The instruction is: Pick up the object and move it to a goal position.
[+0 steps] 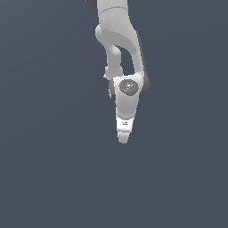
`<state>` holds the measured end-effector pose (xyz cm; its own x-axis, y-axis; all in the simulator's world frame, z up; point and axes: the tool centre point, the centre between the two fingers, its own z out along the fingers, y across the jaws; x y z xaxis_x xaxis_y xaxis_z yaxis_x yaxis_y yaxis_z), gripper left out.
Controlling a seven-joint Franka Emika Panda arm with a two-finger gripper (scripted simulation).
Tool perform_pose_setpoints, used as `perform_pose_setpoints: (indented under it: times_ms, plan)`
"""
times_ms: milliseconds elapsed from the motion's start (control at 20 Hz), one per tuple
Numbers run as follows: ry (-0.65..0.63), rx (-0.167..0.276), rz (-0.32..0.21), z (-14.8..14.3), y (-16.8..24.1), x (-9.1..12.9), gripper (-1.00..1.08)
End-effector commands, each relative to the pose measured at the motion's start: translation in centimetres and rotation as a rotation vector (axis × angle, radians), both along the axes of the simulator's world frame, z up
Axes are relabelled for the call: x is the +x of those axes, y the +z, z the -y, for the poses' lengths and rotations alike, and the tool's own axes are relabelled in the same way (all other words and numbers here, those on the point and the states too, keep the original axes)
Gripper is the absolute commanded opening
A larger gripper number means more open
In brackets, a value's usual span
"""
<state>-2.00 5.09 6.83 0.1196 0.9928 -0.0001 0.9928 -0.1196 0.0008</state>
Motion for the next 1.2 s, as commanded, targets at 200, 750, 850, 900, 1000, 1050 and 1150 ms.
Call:
perform_pose_setpoints:
  times_ms: [200,750,850,900,1000,1050,1150]
  plan:
    - [0.003,0.000,-0.001,0.0,-2.7,-0.1,1.00]
    - [0.003,0.000,-0.001,0.0,-2.9,0.0,-1.00]
    - [0.003,0.000,-0.001,0.0,-2.9,0.0,-1.00]
    - [0.002,0.000,0.001,0.0,-2.8,0.1,-1.00]
    - [0.002,0.000,0.001,0.0,-2.8,0.0,-1.00]
    - [0.002,0.000,0.001,-0.1,-2.8,-0.1,-1.00]
    - [0.002,0.000,0.001,-0.2,-2.7,-0.4,-1.00]
